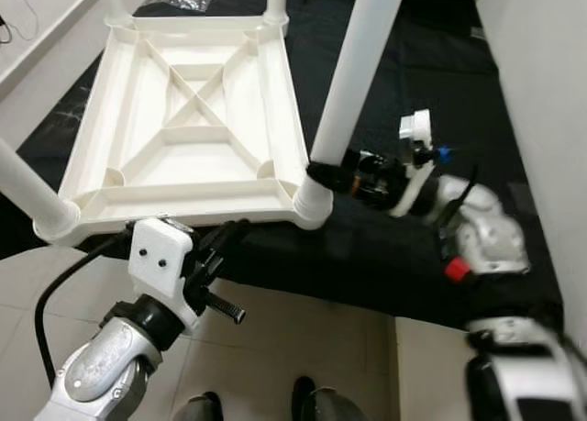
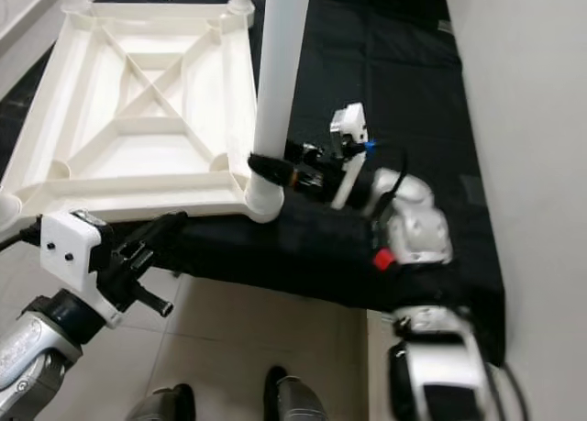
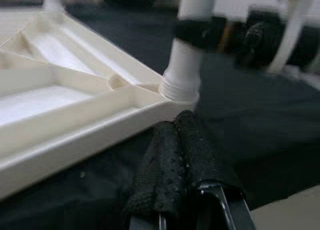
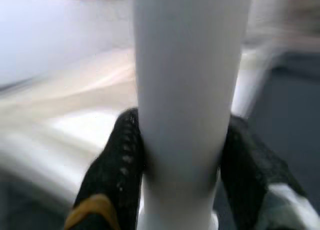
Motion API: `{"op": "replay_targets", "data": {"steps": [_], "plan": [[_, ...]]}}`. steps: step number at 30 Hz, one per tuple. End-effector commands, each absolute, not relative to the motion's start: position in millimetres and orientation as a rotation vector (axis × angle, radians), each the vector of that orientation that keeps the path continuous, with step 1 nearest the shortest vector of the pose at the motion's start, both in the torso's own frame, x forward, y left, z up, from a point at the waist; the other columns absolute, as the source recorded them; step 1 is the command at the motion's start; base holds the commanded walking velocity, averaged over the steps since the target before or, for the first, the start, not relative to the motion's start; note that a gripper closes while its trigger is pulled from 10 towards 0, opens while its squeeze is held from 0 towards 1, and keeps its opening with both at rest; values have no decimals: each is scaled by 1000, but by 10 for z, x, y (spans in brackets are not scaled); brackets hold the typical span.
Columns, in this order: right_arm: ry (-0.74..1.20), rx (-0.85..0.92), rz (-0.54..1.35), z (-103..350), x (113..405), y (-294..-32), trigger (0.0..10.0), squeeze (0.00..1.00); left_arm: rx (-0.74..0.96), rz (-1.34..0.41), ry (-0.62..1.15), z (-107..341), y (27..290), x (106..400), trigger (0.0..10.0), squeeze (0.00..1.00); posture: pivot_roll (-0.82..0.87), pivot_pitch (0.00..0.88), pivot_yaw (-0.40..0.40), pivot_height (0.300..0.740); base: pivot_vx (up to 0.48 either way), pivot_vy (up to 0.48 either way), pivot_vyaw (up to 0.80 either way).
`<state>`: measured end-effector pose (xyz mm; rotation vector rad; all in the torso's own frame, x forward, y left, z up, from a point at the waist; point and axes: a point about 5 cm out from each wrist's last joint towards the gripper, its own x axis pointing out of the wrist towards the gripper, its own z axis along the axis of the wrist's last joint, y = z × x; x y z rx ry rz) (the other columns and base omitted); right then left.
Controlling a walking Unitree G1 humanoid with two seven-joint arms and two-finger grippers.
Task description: Building children table
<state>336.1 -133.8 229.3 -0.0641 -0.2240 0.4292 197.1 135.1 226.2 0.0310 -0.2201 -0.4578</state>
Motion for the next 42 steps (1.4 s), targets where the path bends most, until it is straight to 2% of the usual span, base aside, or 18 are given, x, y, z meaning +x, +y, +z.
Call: {"op": "replay_targets", "data": {"steps": [1,2,3,6,8,12,13,14,16,17,18,19,20,28,29,36,40,42], "plan": [[38,-146,182,1758,3059,-1486,0,0,31,-464,-195,2229,1361,1951,10000,0,112,284,-93,740,0,0,0],[38,-146,182,1758,3059,-1486,0,0,31,-464,-195,2229,1361,1951,10000,0,112,284,-93,740,0,0,0],[61,-105,287,1708,2826,-1357,0,0,32,-464,-198,2236,1359,1955,10000,0,112,284,-93,740,0,0,0],[91,-75,334,1654,2728,-1263,0,0,27,-465,-203,2239,1354,1971,10000,0,76,284,-85,740,0,0,0],[63,-92,339,1737,2937,-1200,0,0,17,-469,-214,2241,1333,2022,10000,0,76,252,-82,740,0,0,0],[47,-104,346,1796,3033,-1178,0,0,17,-463,-224,2256,1345,2045,10000,0,79,254,-88,740,0,0,0],[31,-108,374,1858,3105,-1151,10000,0,20,-454,-230,2266,1369,2056,10000,0,75,251,-87,740,0,0,0],[3,-56,458,1928,3136,-1068,10000,0,24,-445,-232,2267,1391,2057,10000,0,75,251,-87,740,0,0,0],[3,-56,458,1928,3136,-1068,10000,0,24,-445,-232,2267,1391,2057,10000,0,75,251,-87,740,0,0,0],[-23,-58,553,1984,3156,-995,10000,0,26,-439,-231,2265,1407,2059,10000,0,70,249,-84,740,0,0,0],[-66,-63,704,2070,3164,-976,10000,988,26,-440,-230,2262,1401,2060,10000,0,82,250,-80,740,0,0,0],[-66,-63,704,2070,3164,-976,10000,988,26,-440,-230,2262,1401,2060,10000,0,82,250,-80,740,0,0,0],[-107,-63,815,2183,3155,-1023,10000,1000,27,-444,-229,2262,1393,2057,10000,0,84,252,-83,740,0,0,0],[-222,-213,1027,2613,3292,-1289,10000,996,35,-439,-211,2243,1402,2014,10000,0,120,258,-80,740,0,0,0],[-242,-224,1063,2670,3350,-1288,10000,0,40,-440,-206,2240,1407,2002,10000,0,127,259,-75,740,0,0,0],[-233,-225,1150,2691,3470,-1322,10000,0,47,-443,-199,2238,1420,1971,10000,0,142,255,-74,740,0,0,0],[-203,-203,1215,2743,3571,-1542,9843,0,51,-437,-191,2229,1423,1928,10000,0,161,244,-85,740,0,0,0],[-203,-203,1215,2743,3571,-1542,9843,0,51,-437,-191,2229,1423,1928,10000,0,161,244,-85,740,0,0,0]]}}
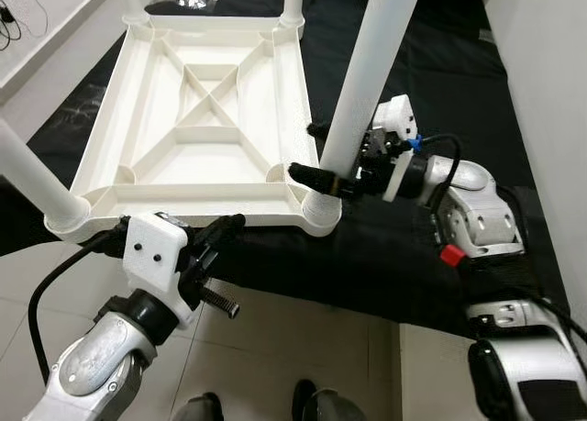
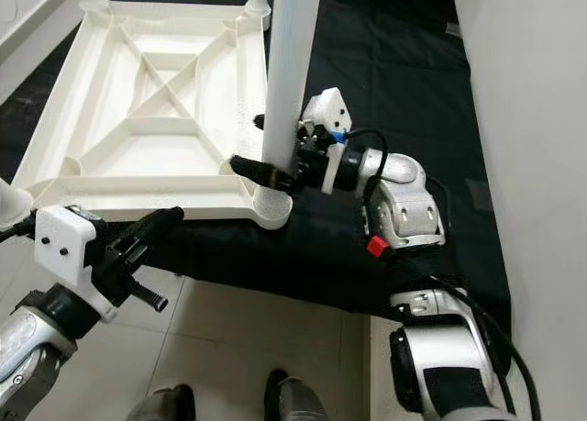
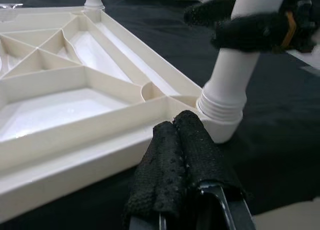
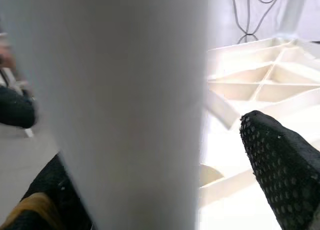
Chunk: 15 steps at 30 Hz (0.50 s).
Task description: Building children table
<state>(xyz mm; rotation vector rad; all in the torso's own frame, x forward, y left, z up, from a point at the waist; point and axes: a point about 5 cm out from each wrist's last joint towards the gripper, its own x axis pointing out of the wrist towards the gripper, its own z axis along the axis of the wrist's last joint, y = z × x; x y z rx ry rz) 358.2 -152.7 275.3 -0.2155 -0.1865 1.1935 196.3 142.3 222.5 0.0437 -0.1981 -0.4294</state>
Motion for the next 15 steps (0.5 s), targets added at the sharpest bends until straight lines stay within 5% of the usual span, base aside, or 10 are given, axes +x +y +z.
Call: {"op": "replay_targets", "data": {"steps": [1,2,3,15], "plan": [[-203,-203,1215,2743,3571,-1542,9843,0,51,-437,-191,2229,1423,1928,10000,0,161,244,-85,740,0,0,0],[-202,-189,1227,2762,3579,-1591,9843,0,51,-434,-191,2227,1425,1921,10000,0,158,245,-85,740,0,0,0],[-200,-175,1236,2747,3587,-1628,0,0,51,-433,-189,2221,1425,1919,10000,0,154,247,-86,740,0,0,0],[-143,-225,1246,2540,3573,-1760,0,0,70,-431,-188,2235,1484,1947,10000,0,145,243,-69,740,0,0,0]]}}
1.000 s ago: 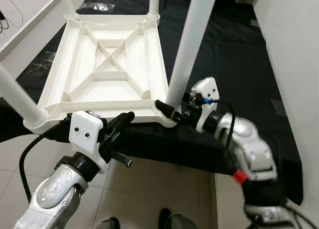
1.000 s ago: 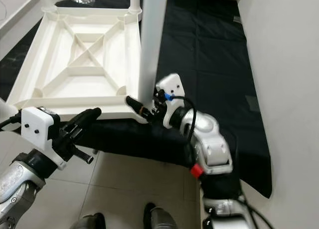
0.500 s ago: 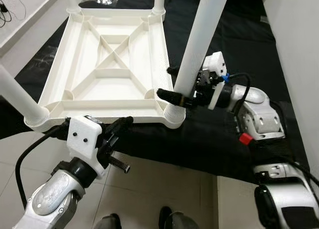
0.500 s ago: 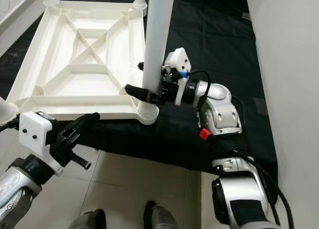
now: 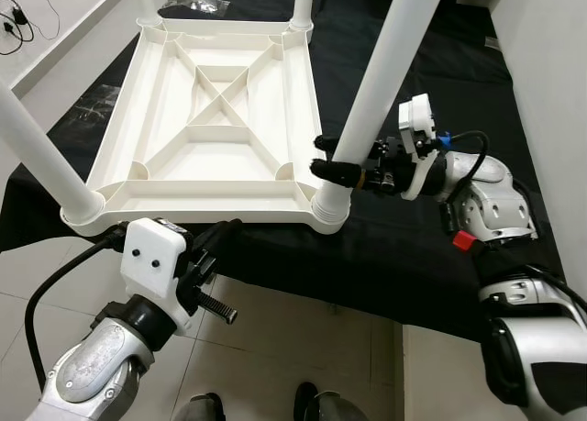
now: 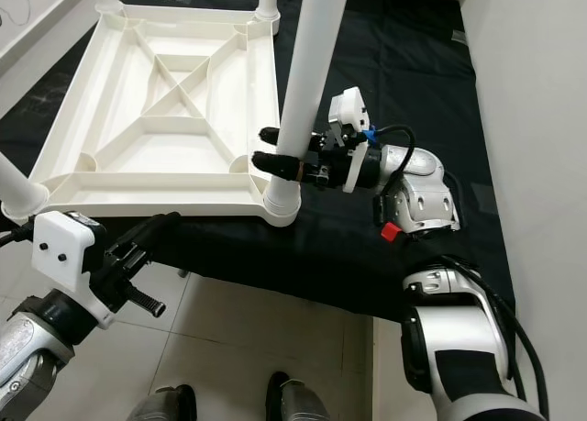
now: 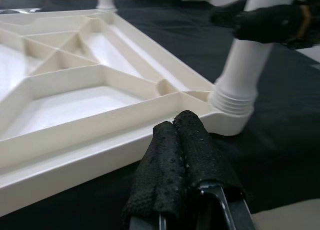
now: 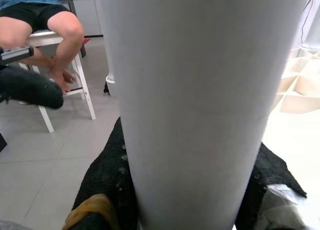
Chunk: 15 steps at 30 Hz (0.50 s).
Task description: Building children table
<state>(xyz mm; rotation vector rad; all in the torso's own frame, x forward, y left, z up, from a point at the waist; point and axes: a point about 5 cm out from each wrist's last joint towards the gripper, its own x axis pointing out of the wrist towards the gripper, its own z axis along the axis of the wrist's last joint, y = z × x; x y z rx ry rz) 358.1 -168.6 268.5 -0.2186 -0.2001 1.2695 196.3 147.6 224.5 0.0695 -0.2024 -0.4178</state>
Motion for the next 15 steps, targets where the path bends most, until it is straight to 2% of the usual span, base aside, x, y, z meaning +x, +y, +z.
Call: {"op": "replay_targets", "data": {"steps": [1,3,4,5,6,7,8,9,10,12,13,15], "plan": [[-131,-241,1234,2511,3571,-1761,0,0,72,-431,-189,2237,1485,1949,10000,0,145,243,-69,740,0,0,0],[-117,-259,1185,2430,3564,-1726,0,0,73,-431,-190,2237,1487,1952,10000,0,137,242,-81,740,0,0,0],[-68,-292,1039,2240,3555,-1615,0,0,74,-430,-190,2236,1493,1949,10000,0,137,241,-81,740,0,0,0],[-68,-292,1039,2240,3555,-1615,0,0,74,-430,-190,2236,1493,1949,10000,0,137,241,-81,740,0,0,0],[-47,-315,933,2119,3538,-1543,0,0,75,-428,-190,2234,1499,1946,10000,0,135,240,-80,740,0,0,0],[-42,-306,523,1990,3469,-1606,0,0,72,-423,-188,2230,1508,1939,10000,0,122,238,-83,740,0,0,0],[-42,-306,523,1990,3469,-1606,0,0,72,-423,-188,2230,1508,1939,10000,0,122,238,-83,740,0,0,0],[1,-286,407,1808,3238,-1503,0,0,72,-421,-185,2223,1516,1947,10000,0,136,238,-73,740,0,0,0],[1,-286,407,1808,3238,-1503,0,0,72,-421,-185,2223,1516,1947,10000,0,136,238,-73,740,0,0,0],[56,-217,377,1678,2907,-1214,0,0,68,-425,-189,2223,1512,1974,10000,0,108,223,-56,740,0,0,0],[48,-216,439,1690,2879,-1098,0,0,65,-433,-192,2225,1500,1992,10000,0,110,219,-56,740,0,0,0],[-3,-281,450,1769,2978,-1084,0,0,69,-456,-199,2232,1475,2026,10000,0,108,202,-58,740,0,0,0]]}}
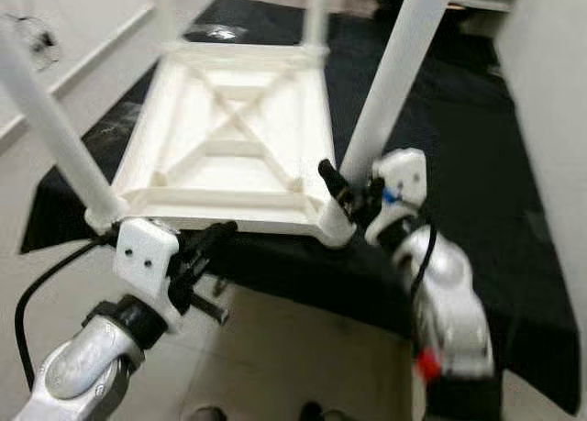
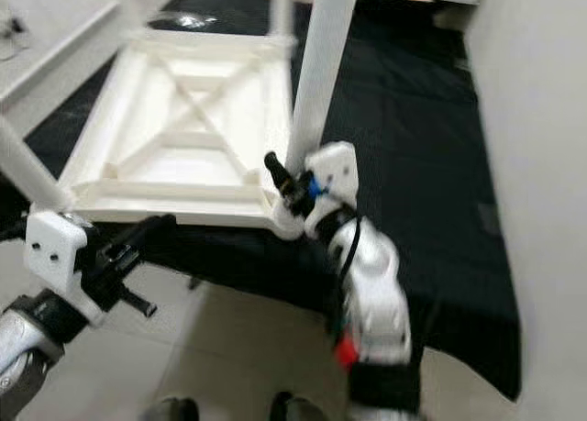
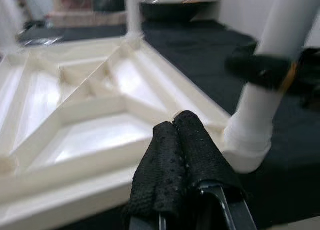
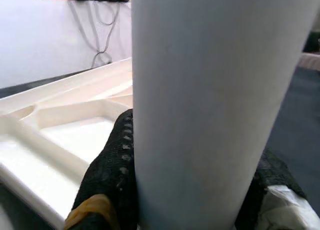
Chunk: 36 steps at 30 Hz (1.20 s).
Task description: Building children table
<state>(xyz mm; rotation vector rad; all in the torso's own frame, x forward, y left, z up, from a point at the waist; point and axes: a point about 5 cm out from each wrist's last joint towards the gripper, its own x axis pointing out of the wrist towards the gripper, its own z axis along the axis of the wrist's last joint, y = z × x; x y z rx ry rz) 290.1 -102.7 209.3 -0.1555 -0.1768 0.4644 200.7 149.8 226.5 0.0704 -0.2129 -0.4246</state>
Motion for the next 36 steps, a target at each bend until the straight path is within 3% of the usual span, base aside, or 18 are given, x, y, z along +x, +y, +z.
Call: {"op": "replay_targets", "data": {"steps": [1,2,3,4,8,9,10,11,14,17,18,21,22,29,30,32,33,36], "plan": [[-3,-281,450,1769,2978,-1084,0,0,69,-456,-199,2232,1475,2026,10000,0,108,202,-58,740,0,0,0],[-14,-299,451,1791,3010,-1092,0,0,71,-461,-201,2235,1471,2036,10000,0,108,202,-58,740,0,0,0],[-8,-309,463,1803,3046,-1092,1529,0,74,-460,-207,2250,1479,2050,10000,0,110,200,-61,740,0,0,0],[1,-311,471,1808,3065,-1091,10000,0,75,-458,-211,2262,1486,2059,10000,0,110,200,-61,740,0,0,0],[-5,-288,502,1857,3129,-1077,10000,0,78,-449,-217,2272,1504,2070,10000,0,104,200,-69,740,0,0,0],[-18,-236,524,1906,3192,-1108,10000,937,76,-444,-215,2261,1501,2063,10000,0,108,204,-70,740,0,0,0],[-18,-236,524,1906,3192,-1108,10000,937,76,-444,-215,2261,1501,2063,10000,0,108,204,-70,740,0,0,0],[-21,-212,542,1949,3217,-1116,10000,1000,72,-440,-213,2251,1496,2055,10000,0,108,204,-70,740,0,0,0],[-92,-145,888,2131,3161,-1063,10000,1000,58,-441,-202,2225,1457,2008,10000,0,113,219,-73,740,0,0,0],[-118,-152,954,2206,3135,-1102,10000,1000,56,-443,-199,2222,1448,1998,10000,0,118,227,-74,740,0,0,0],[-108,-172,1081,2284,3126,-1193,10000,612,53,-442,-197,2222,1445,1987,10000,0,123,236,-78,740,0,0,0],[-76,-177,1203,2322,3132,-1268,10000,612,51,-439,-196,2223,1448,1981,10000,0,123,236,-78,740,0,0,0],[-70,-185,1225,2346,3174,-1309,10000,0,49,-438,-195,2224,1448,1973,10000,0,130,249,-75,740,0,0,0],[-92,-160,1185,2460,3523,-1386,10000,0,47,-441,-177,2198,1440,1924,10000,0,132,265,-71,740,0,0,0],[-113,-136,1196,2511,3560,-1396,7725,0,46,-441,-179,2204,1432,1914,10000,0,146,269,-68,740,0,0,0],[-126,-122,1206,2541,3579,-1405,7725,0,45,-441,-180,2208,1426,1908,10000,0,146,269,-68,740,0,0,0],[-108,-122,1230,2546,3594,-1437,0,0,47,-441,-180,2213,1424,1899,10000,0,153,275,-69,740,0,0,0],[-105,-109,1222,2574,3637,-1489,0,0,50,-440,-178,2219,1426,1887,10000,0,153,278,-68,740,0,0,0]]}}
